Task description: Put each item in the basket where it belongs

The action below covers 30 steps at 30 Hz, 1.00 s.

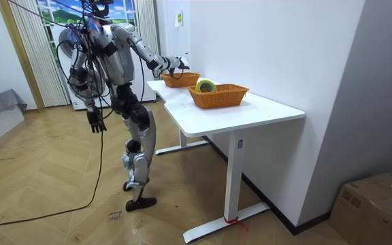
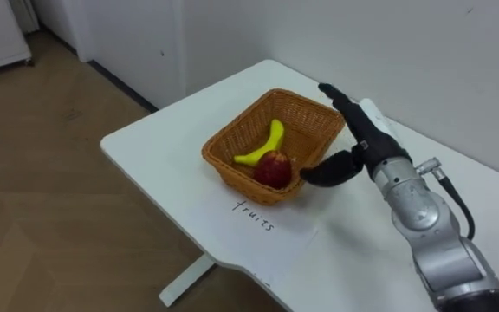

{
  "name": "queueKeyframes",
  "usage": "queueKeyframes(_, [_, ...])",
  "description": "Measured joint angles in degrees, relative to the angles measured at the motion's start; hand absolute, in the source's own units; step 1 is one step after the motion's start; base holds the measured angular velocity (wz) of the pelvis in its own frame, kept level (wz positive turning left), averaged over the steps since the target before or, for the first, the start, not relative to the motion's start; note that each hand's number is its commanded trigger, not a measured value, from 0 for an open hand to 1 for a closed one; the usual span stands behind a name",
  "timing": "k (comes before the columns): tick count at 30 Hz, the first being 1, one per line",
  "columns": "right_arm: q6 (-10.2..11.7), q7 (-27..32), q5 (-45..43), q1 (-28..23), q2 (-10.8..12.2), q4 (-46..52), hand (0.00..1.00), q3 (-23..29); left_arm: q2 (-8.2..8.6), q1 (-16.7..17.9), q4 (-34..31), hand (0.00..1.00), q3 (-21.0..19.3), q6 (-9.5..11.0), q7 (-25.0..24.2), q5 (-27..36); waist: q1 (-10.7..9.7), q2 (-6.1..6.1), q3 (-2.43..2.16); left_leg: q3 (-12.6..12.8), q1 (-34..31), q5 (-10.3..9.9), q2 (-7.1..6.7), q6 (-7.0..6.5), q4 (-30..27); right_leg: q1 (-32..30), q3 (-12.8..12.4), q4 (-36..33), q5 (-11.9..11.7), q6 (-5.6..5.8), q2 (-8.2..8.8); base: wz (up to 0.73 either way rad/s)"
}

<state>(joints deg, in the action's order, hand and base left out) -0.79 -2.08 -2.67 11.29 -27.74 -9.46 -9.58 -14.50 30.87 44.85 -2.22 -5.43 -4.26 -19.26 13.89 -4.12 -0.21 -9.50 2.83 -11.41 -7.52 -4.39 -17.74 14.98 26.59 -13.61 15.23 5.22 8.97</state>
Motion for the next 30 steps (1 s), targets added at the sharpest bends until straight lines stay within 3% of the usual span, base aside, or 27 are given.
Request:
queueKeyframes(4, [0.69, 0.87, 2.65, 0.4, -0.83, 1.53, 0.0, 1.66, -0.05, -1.88, 0.29, 0.0, -0.06, 0.45, -0.38, 0.53, -2.51, -0.37, 0.24, 0.81, 0.16, -0.05, 0.33, 0.02, 0.37, -0.25, -0.67, -0.13, -0.09, -0.04, -0.07, -0.1])
queueKeyframes(12, [0.69, 3.2, 4.87, 0.43, -1.19, 2.85, 0.0, 6.51, -0.24, -6.59, 3.32, 0.0, -0.24, 0.81, -1.08, 0.57, -4.3, -0.03, 0.43, 6.48, 0.93, -0.38, 1.99, -0.16, 2.13, -3.34, -6.73, -1.27, -0.63, -0.52, -0.32, -0.4])
queueKeyframes(15, [0.72, 3.65, 9.04, 1.05, -3.3, 4.74, 0.0, 6.94, -0.26, -7.83, 3.19, 0.0, -1.89, 0.87, -1.08, 0.67, -5.93, -0.33, 0.26, 8.09, 1.3, -0.44, 2.41, -0.27, 2.46, -4.19, -8.16, -1.47, -0.82, -0.56, -0.44, -0.32])
queueKeyframes(22, [0.72, 7.24, 16.2, 3.61, -4.02, 6.14, 0.0, 9.23, -1.17, -10.72, 3.24, 0.0, -2.17, 0.79, 0.23, 0.53, -7.99, -0.43, 0.58, 12.2, 3.75, -1.03, 4.16, 0.24, 4.15, -4.1, -12.36, -0.6, -1.82, -1.04, -1.98, -0.34])
queueKeyframes(30, [0.72, 9.69, 17.47, 3.6, -4.04, 7.18, 0.0, 16.57, -0.83, -10.38, 3.21, 0.0, -2.38, 0.74, 1.11, -1.74, -11.1, -1.25, -0.12, 14.47, 4.98, -1.32, 5.38, 0.78, 4.77, -3.91, -13.98, 1.05, -2.46, -1.63, -3.22, -0.17])
